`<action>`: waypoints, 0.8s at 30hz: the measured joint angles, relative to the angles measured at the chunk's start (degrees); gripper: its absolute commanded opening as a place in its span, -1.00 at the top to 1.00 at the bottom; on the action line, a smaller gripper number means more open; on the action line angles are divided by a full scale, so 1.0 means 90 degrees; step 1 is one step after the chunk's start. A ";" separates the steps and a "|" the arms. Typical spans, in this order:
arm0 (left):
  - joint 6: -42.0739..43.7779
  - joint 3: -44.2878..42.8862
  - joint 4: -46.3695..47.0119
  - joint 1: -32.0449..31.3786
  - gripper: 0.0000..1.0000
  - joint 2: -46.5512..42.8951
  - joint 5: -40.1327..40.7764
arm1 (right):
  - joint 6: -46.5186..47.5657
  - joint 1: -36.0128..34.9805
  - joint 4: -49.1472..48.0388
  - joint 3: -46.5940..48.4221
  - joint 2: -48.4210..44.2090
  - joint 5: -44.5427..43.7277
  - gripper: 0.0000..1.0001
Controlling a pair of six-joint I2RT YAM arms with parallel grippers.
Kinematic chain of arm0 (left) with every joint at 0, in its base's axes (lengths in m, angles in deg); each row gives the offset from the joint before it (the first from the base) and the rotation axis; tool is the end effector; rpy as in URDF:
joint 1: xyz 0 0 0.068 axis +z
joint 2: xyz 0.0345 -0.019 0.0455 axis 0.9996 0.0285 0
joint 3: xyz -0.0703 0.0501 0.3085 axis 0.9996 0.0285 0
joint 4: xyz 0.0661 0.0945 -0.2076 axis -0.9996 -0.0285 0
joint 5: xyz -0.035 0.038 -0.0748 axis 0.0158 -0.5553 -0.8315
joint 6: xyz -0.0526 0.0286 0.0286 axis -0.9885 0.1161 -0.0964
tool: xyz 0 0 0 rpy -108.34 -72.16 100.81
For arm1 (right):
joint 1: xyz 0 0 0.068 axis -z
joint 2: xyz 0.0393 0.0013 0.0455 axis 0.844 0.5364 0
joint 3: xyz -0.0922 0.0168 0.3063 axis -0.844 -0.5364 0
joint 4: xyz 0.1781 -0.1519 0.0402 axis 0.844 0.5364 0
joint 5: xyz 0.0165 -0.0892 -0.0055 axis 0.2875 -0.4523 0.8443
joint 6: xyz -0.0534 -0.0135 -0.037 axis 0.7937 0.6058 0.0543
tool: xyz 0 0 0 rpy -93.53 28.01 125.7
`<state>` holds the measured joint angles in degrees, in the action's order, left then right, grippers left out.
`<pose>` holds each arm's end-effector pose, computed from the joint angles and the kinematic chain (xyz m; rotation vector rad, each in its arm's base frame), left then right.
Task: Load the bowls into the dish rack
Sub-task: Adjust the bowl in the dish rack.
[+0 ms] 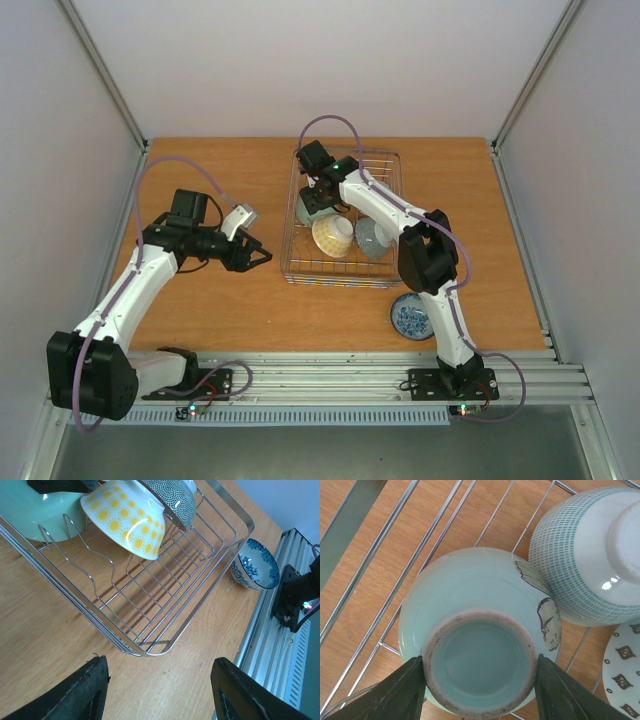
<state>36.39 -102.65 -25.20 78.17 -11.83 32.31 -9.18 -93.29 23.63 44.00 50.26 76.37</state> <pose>0.1828 -0.0724 0.3149 0.9050 2.1760 -0.9697 0.4103 0.2862 0.2622 -1.2063 2.3526 -0.0924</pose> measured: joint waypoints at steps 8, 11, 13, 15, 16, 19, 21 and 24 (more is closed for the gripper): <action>0.0017 0.0000 -0.0002 0.0000 -0.14 0.0000 0.0000 | 0.0029 0.0012 -0.0083 -0.0010 0.0010 0.0092 -0.32; 0.0017 0.0000 -0.0002 0.0000 -0.14 0.0000 0.0000 | 0.0078 0.0029 -0.0163 -0.0070 0.0010 0.0114 -0.53; 0.0017 0.0000 -0.0002 0.0000 -0.14 0.0000 0.0000 | 0.0087 0.0046 -0.0204 -0.0177 0.0005 0.0117 -0.78; 0.0017 0.0000 -0.0002 0.0000 -0.14 0.0000 0.0000 | 0.0107 0.0049 -0.0279 -0.0330 -0.0034 0.0134 -0.87; 0.0017 0.0000 0.0000 0.0000 -0.14 0.0000 0.0000 | 0.0107 0.0049 -0.0304 -0.0391 -0.0063 0.0136 -0.88; 0.0017 0.0000 0.0000 0.0000 -0.14 0.0000 0.0000 | 0.0138 0.0058 -0.0406 -0.0629 -0.0240 0.0126 -0.91; 0.0017 0.0000 -0.0002 0.0000 -0.14 0.0000 0.0000 | 0.0141 0.0058 -0.0520 -0.0911 -0.0500 0.0097 -0.91; 0.0017 0.0000 -0.0002 0.0000 -0.14 0.0000 -0.0002 | 0.0131 0.0058 -0.0814 -0.1481 -0.1076 0.0029 -0.91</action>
<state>36.55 -102.65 -25.22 78.17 -11.83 32.28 -8.00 -92.76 16.31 30.66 40.58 76.63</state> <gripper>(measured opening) 0.570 0.956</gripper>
